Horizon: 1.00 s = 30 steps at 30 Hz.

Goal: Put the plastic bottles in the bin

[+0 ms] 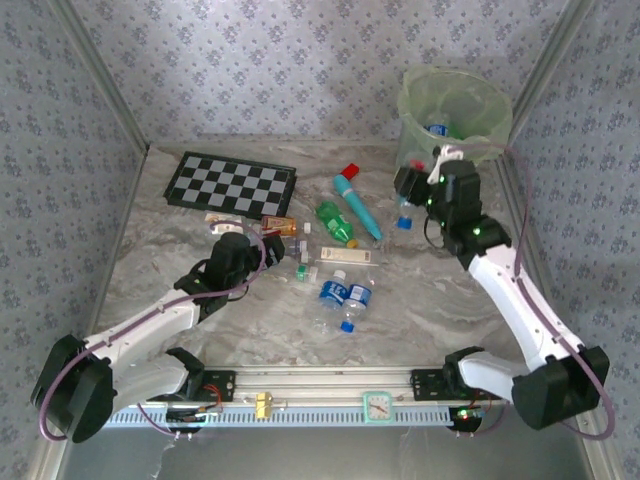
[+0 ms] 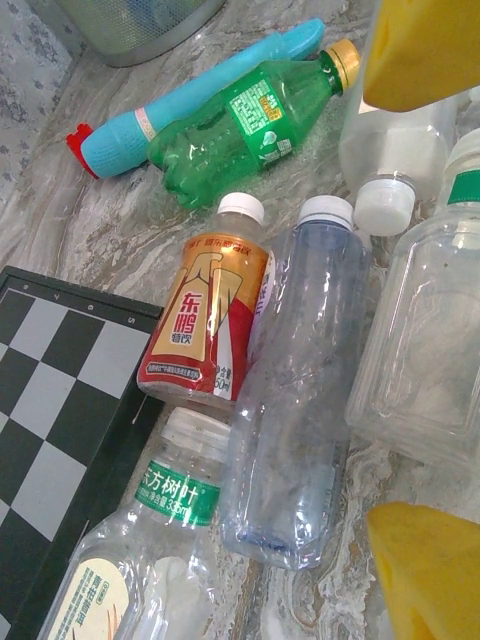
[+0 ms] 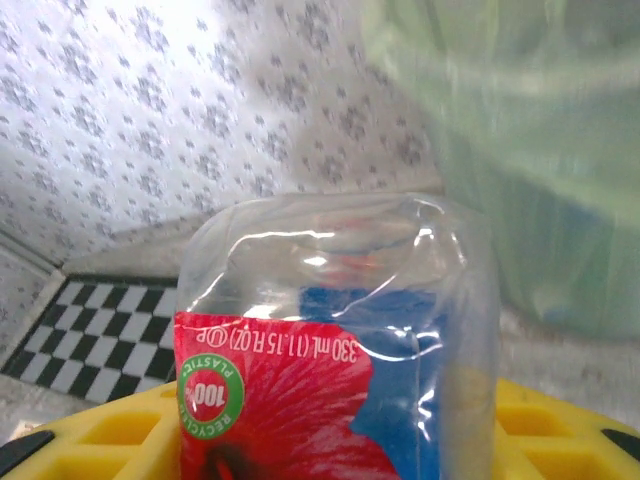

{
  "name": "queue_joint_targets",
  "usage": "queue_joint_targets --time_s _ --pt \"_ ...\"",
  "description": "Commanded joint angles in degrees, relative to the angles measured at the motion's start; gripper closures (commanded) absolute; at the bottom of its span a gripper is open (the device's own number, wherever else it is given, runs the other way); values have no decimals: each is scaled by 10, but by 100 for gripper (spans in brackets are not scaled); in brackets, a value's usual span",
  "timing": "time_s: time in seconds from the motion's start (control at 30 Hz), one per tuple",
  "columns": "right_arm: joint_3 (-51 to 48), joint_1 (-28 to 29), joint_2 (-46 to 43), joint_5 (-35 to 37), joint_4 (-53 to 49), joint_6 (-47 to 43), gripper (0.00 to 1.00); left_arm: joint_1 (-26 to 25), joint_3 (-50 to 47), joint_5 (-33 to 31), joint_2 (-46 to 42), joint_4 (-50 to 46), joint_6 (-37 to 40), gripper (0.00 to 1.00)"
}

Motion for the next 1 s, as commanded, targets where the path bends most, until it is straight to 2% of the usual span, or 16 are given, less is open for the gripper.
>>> queue_joint_targets --time_s 0.0,0.27,0.4,0.53,0.8,0.97 --pt "107 -35 45 -57 23 -57 47 3 4 -2 0 6 0 0" --pt "299 -109 197 -26 48 -49 47 6 -3 -6 -15 -5 -1 0" --pt "371 -127 276 20 60 -43 48 7 -10 -10 -32 -12 -1 0" --pt "439 -139 351 29 61 -32 48 10 -14 -13 -42 -21 1 0" --pt "608 -155 492 47 -30 -2 48 18 -13 -10 -58 -30 28 0" --pt "668 -166 551 33 -87 17 48 19 -12 -11 -59 -33 39 0"
